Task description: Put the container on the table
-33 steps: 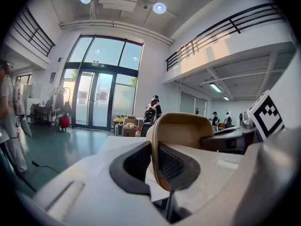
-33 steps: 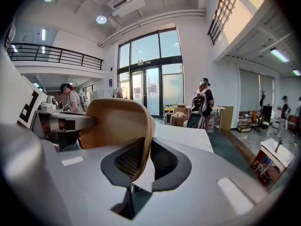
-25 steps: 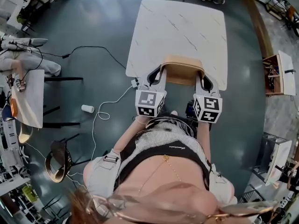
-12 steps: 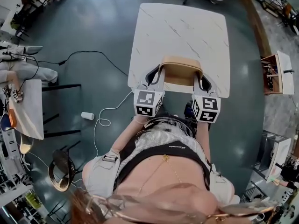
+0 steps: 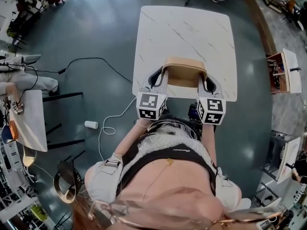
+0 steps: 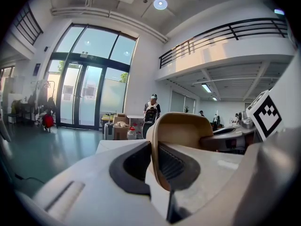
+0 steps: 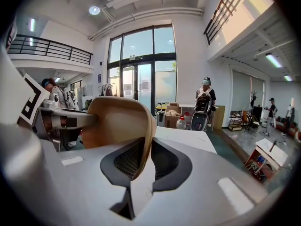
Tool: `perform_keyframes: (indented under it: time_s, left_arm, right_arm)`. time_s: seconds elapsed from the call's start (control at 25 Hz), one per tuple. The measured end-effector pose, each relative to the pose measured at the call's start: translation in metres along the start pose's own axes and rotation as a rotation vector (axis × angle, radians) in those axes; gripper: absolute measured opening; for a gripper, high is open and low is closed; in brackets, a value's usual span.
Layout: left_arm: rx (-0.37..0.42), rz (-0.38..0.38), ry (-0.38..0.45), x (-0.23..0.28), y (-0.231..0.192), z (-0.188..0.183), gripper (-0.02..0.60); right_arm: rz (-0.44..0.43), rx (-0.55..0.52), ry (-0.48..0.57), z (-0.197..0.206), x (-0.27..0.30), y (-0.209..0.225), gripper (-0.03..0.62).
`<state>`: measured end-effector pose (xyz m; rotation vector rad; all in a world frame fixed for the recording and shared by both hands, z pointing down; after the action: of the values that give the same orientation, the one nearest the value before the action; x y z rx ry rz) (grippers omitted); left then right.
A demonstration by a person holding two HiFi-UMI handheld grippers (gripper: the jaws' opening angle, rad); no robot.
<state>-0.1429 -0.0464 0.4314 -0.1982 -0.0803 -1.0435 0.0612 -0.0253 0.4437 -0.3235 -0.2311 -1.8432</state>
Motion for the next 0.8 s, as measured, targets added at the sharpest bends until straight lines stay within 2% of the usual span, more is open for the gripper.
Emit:
perform_keyframes:
  time_s: [0.4,0.8]
  left_arm:
    - [-0.011,0.009,0.004,0.003,-0.019,0.002,0.032]
    - [-0.024,0.027,-0.005,0.011,-0.019,0.004,0.031]
  right_arm:
    - [0.014,-0.001,0.0,-0.001,0.014,-0.012,0.067]
    - [0.03,-0.005,-0.007,-0.001,0.016,-0.007,0.067]
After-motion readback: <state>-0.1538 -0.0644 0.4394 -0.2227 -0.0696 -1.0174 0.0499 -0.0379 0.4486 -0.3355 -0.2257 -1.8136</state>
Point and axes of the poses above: the fingertips, and each gripper's own axes: x forward along the fingers, y to its right, z out of its underside, the point moved 7 cm from there along -x, backward along the fingers, and after that the axes turned 6 degrees about y, right-handed, at the moved point
